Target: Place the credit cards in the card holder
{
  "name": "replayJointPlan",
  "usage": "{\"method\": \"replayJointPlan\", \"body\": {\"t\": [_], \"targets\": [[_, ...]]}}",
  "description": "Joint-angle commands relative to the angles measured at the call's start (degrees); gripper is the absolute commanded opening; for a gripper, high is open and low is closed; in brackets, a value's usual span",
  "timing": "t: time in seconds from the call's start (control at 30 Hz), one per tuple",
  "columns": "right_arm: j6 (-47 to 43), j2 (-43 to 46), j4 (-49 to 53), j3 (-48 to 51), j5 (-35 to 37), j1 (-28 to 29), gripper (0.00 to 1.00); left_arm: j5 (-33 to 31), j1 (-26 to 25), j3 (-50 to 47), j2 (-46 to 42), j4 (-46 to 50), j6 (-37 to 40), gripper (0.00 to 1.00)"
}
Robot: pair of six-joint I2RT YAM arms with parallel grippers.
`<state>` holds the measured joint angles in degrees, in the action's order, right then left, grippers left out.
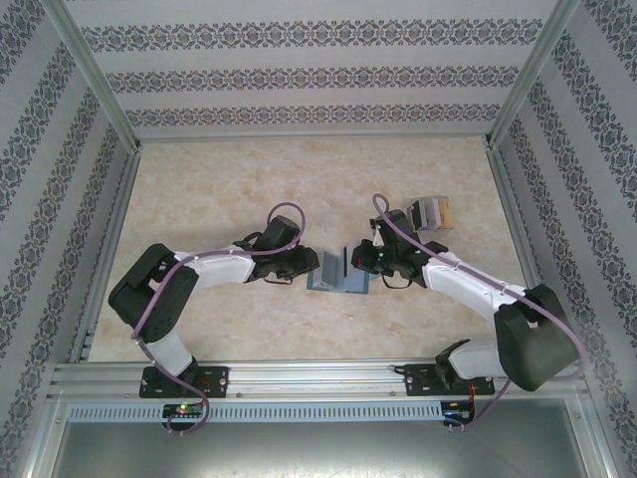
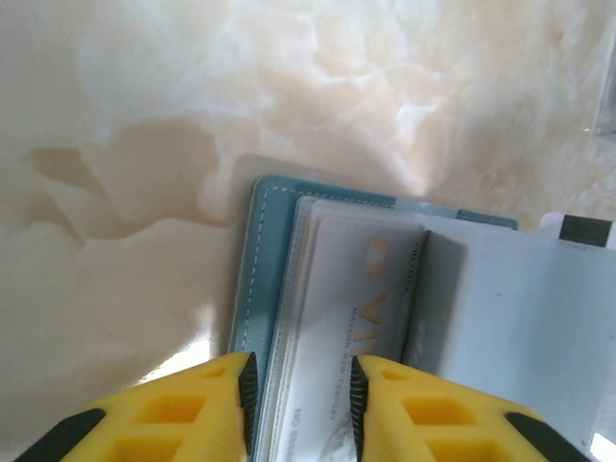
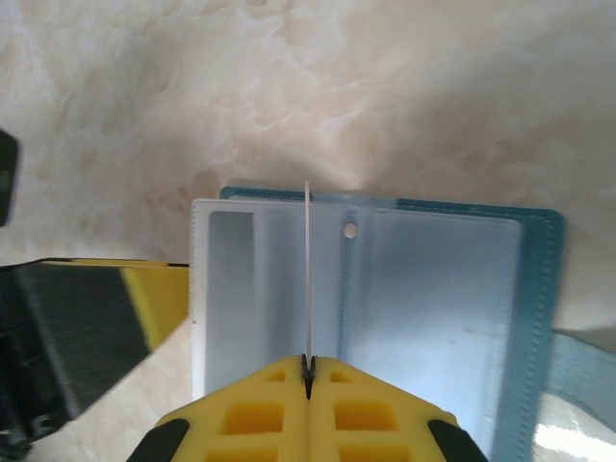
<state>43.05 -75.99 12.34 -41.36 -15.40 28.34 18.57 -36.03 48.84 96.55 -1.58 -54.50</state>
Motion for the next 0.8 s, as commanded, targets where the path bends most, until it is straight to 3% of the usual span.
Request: {"method": "replayJointPlan", "body": {"t": [0.0,0.17,0.4,0.6,0.77], "targets": [[-2.1,4.4,6.8,-1.7,8.1,-0.8,0.00,-4.3,-0.5,-1.4,-3.6,2.1,-0.4,0.39],[-2.4,10.7,8.0,-0.4,12.1,-1.6,0.00,-4.6,-0.6,-1.5,-4.4,2.0,0.3,0.47],[3.9,4.7,-6.9,3.7,-2.3,-0.3,0.00,-0.8,-0.5,0.9,-1.3,0.8,1.2,0.54],[8.0,-3.1,-16.6,6.3,-6.2,1.5,0.00,0.5,-0.9,2.2,1.7,1.7,1.3,0.49],[8.5,-5.8,-18.5,7.5,-6.2,1.8,0.00,0.9,-1.0,2.4,2.8,1.6,1.2,0.44]]}}
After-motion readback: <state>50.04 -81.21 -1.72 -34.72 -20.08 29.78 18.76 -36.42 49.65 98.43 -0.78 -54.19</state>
